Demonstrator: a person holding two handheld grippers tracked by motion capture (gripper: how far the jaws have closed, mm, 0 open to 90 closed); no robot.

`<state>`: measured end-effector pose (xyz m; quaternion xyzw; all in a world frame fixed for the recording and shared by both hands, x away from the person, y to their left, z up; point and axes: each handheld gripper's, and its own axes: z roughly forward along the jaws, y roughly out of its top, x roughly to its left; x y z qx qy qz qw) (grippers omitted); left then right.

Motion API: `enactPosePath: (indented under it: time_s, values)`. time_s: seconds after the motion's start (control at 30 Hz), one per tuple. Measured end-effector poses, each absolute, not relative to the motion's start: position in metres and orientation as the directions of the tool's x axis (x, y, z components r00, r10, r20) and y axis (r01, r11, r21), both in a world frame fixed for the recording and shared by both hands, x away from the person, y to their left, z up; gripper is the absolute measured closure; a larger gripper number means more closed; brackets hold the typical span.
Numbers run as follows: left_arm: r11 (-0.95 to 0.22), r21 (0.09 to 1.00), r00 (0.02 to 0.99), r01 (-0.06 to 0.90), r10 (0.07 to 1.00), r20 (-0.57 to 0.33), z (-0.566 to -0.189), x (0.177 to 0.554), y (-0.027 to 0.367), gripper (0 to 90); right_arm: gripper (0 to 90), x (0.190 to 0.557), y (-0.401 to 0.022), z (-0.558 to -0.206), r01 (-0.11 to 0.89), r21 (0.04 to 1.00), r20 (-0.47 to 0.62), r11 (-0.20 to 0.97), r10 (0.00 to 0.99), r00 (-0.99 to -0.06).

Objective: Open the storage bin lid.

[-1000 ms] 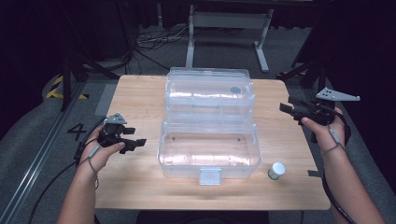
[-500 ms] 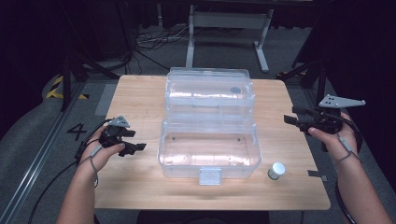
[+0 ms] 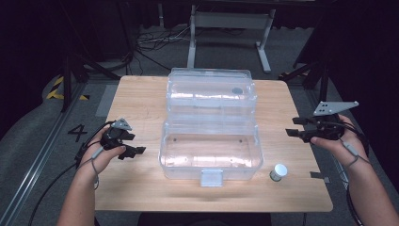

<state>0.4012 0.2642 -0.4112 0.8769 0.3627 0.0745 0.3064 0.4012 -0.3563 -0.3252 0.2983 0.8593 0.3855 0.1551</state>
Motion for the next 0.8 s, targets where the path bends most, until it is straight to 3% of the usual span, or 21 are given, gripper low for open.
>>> enactPosePath:
  time_s: [0.8]
  values:
    - [-0.549,0.577,0.726,0.605,0.678,-0.116,-0.415,0.400,0.267,27.3,43.7,0.401,-0.339,-0.337,0.371,0.566,-0.065,0.736,0.489,-0.870]
